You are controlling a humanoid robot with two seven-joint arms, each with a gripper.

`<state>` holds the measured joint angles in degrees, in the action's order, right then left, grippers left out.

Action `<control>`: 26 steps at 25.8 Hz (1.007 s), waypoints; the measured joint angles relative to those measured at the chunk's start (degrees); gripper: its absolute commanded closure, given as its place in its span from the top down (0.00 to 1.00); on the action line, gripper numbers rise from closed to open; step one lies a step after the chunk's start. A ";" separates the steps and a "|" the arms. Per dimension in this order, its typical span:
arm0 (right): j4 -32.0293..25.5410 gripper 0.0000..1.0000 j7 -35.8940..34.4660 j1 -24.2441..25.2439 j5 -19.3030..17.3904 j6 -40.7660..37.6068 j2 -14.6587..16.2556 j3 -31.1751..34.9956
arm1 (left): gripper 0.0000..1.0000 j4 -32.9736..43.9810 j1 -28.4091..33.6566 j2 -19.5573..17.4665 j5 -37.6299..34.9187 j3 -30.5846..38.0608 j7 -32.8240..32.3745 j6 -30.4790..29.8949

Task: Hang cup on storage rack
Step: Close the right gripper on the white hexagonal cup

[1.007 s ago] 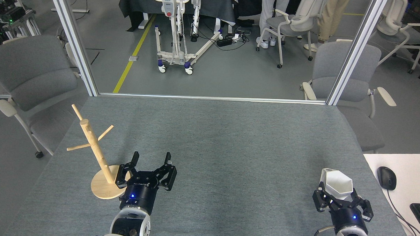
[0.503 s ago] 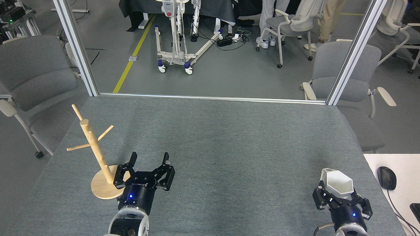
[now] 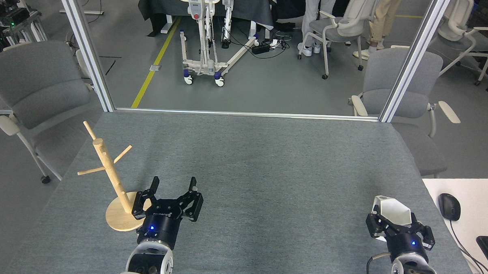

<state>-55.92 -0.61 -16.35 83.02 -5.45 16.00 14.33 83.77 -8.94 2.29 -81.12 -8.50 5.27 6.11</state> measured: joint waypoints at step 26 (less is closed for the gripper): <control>-0.27 0.03 0.48 -0.31 0.01 -3.40 -0.01 0.02 | 0.99 2.13 1.09 -0.10 -0.09 -0.19 0.92 -3.06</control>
<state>-56.19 -0.14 -16.67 83.03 -8.86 15.99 14.35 85.90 -7.86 2.18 -81.21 -8.69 6.18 3.05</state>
